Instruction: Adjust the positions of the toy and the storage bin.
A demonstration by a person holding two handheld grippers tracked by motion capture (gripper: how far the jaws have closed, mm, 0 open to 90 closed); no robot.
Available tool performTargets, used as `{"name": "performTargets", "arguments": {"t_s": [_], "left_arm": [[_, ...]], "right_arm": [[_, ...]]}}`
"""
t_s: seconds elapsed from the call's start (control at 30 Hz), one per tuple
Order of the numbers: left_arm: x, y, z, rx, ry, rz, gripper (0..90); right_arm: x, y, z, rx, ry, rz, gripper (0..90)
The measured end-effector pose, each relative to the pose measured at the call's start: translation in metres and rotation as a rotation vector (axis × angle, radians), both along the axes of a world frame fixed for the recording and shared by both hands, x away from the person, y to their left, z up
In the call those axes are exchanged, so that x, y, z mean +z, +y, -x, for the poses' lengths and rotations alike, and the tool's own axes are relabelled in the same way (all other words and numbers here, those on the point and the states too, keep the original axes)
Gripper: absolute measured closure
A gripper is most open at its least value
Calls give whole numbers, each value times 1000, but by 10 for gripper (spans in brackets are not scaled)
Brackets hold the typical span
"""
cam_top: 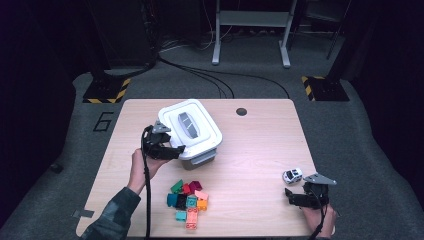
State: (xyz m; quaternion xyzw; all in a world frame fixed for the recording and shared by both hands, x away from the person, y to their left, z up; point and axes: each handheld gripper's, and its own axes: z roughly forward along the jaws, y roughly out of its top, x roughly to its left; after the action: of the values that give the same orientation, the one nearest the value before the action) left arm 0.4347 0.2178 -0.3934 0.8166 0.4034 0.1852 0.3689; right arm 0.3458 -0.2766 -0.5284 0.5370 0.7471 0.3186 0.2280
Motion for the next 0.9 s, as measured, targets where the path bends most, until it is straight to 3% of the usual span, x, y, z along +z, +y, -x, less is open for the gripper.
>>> {"name": "performTargets", "arguments": {"t_s": [0.1, 0.13, 0.27, 0.3, 0.37, 0.5, 0.67, 0.8, 0.9], "left_arm": [[0, -6, 0, -3, -3, 7, 306], [1, -8, 1, -13, -2, -9, 307], [1, -27, 3, -51, -2, -2, 309], [-1, -31, 2, -68, 13, -9, 321], [-3, -37, 0, -74, 18, 25, 322], [-2, -41, 0, -71, 9, 6, 319], [-4, -40, 0, -100, 33, 38, 321], [-4, -49, 2, -117, 15, 6, 321], [-5, -55, 4, -125, 11, 11, 322]], "right_arm": [[0, 0, 0, 0, 0, 0, 41], [0, 0, 0, 0, 0, 0, 41], [0, 0, 0, -1, 1, -4, 42], [0, 0, 0, -1, 1, -4, 42], [0, 0, 0, 2, -1, -2, 45], [0, 0, 0, 4, 2, -3, 49], [0, 0, 0, 4, -1, -4, 49], [0, 0, 0, 4, -1, -2, 50], [0, 0, 0, 4, -1, -2, 50]]}}
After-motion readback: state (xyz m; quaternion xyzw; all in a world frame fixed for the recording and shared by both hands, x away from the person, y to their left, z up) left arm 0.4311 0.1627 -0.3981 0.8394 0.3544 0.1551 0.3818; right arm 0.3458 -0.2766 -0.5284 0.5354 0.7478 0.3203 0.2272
